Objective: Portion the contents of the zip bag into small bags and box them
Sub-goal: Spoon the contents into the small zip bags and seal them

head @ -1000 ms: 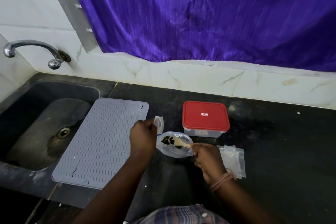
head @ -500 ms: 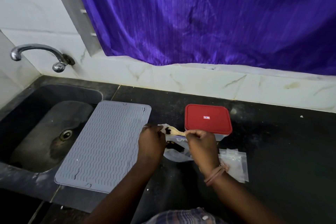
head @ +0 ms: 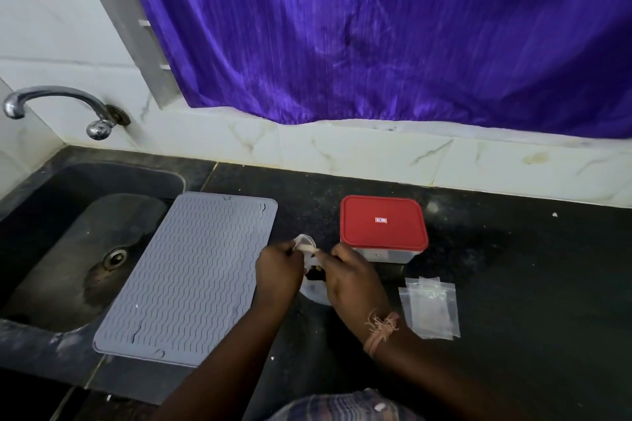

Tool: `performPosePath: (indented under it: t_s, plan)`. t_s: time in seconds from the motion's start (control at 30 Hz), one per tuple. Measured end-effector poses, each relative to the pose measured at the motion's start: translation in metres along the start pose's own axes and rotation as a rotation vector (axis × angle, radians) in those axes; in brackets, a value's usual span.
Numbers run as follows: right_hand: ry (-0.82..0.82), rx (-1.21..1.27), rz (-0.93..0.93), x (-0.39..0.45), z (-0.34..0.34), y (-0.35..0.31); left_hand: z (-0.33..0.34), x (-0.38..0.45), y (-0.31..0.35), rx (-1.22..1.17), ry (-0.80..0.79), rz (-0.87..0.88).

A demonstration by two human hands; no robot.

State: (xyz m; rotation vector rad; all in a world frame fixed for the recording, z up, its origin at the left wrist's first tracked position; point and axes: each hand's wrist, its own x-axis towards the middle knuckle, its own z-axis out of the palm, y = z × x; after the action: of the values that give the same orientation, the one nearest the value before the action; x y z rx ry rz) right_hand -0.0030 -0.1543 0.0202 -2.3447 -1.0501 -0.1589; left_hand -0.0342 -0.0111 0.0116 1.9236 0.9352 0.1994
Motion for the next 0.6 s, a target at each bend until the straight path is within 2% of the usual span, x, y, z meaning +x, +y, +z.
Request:
performPosePath:
  t_s: [0.13, 0.2, 0.27, 0.33, 0.47, 0.53, 0.6]
  plan:
    - [0.232, 0.307, 0.25, -0.006, -0.008, 0.004, 0.001, 0.009, -0.008, 0.017, 0.028, -0.096]
    - [0.337, 0.362, 0.339, -0.012, -0.009, 0.013, 0.004, 0.013, -0.015, 0.024, 0.054, -0.174]
    - [0.365, 0.349, 0.361, -0.021, -0.007, 0.024, 0.009, 0.014, -0.024, -0.028, 0.069, -0.2]
    - [0.322, 0.32, 0.357, -0.032, -0.002, 0.032, 0.012, 0.009, -0.028, -0.021, 0.091, -0.168]
    - [0.08, 0.137, 0.336, -0.046, 0.019, 0.043, 0.023, 0.003, -0.033, 0.086, 0.078, -0.095]
    - [-0.019, 0.012, 0.266, -0.045, 0.027, 0.046, 0.029, 0.003, -0.034, 0.165, 0.093, -0.142]
    - [-0.072, -0.036, 0.18, -0.041, 0.031, 0.047, 0.033, -0.003, -0.034, 0.127, 0.107, -0.122]
